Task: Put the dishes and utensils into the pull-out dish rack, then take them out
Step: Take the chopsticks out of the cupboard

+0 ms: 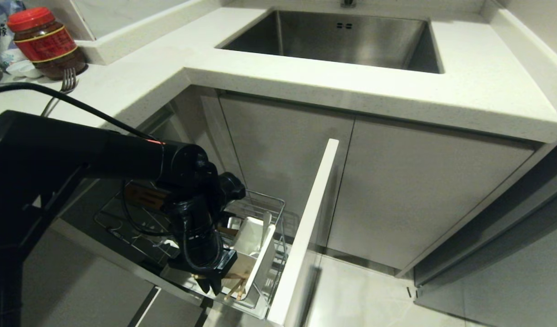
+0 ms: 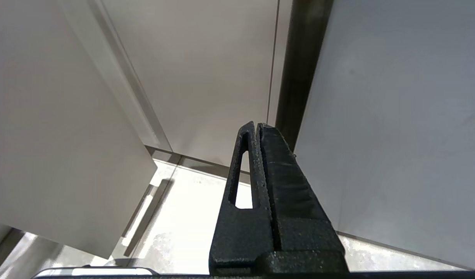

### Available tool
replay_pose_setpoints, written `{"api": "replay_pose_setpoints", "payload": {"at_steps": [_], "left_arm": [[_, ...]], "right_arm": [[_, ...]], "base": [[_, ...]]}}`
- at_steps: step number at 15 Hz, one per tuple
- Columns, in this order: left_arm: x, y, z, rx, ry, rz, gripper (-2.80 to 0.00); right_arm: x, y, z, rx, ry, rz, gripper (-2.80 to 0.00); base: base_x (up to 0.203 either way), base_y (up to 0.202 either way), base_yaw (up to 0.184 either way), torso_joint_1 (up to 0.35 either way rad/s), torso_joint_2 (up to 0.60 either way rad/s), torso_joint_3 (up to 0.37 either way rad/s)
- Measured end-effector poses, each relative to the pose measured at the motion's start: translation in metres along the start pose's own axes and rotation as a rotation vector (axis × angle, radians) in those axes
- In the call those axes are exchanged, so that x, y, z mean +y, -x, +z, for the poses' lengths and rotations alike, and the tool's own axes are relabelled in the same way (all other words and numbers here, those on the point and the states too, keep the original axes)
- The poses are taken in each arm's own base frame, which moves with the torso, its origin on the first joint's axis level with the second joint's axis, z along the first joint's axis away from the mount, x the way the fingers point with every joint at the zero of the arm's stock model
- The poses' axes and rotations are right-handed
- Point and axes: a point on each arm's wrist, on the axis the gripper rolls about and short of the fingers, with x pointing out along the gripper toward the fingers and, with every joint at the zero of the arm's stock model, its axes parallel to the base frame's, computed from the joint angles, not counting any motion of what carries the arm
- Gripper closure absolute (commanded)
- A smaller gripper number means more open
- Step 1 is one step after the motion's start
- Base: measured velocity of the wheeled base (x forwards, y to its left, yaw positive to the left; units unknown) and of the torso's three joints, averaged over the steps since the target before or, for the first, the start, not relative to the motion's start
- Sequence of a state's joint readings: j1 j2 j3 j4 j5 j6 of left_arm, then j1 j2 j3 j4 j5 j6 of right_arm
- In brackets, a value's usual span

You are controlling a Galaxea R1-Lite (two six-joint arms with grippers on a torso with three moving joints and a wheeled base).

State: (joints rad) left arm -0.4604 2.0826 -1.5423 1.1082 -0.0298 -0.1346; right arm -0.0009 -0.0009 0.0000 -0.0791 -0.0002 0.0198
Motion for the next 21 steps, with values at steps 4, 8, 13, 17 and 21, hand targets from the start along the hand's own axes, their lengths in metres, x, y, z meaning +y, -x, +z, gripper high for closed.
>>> {"api": "replay_pose_setpoints", "payload": {"at_steps": [4,8,13,17,21], "left_arm": [[-0.002,0.008,-0.005,-0.018,-0.008,-0.027,0.0],[-0.001,0.034,-0.03,-0.022,-0.022,-0.026,0.0],[0.002,0.086,-0.081,-0.123,-0.076,-0.039,0.0],[0.003,0.119,-0.123,-0.201,-0.109,-0.049,0.0],[0.008,0.15,-0.165,-0.315,-0.124,-0.064,0.0]], "right_arm": [[0.0,0.0,0.0,0.0,0.0,-0.001,0.0],[0.0,0.0,0.0,0.0,0.0,-0.001,0.0],[0.0,0.0,0.0,0.0,0.0,-0.001,0.0],[0.0,0.0,0.0,0.0,0.0,-0.001,0.0],[0.0,0.0,0.0,0.0,0.0,-0.001,0.0]], "base": [[0.0,0.0,0.0,0.0,0.0,0.0],[0.0,0.0,0.0,0.0,0.0,0.0],[0.0,0.0,0.0,0.0,0.0,0.0],[0.0,0.0,0.0,0.0,0.0,0.0],[0.0,0.0,0.0,0.0,0.0,0.0]]}}
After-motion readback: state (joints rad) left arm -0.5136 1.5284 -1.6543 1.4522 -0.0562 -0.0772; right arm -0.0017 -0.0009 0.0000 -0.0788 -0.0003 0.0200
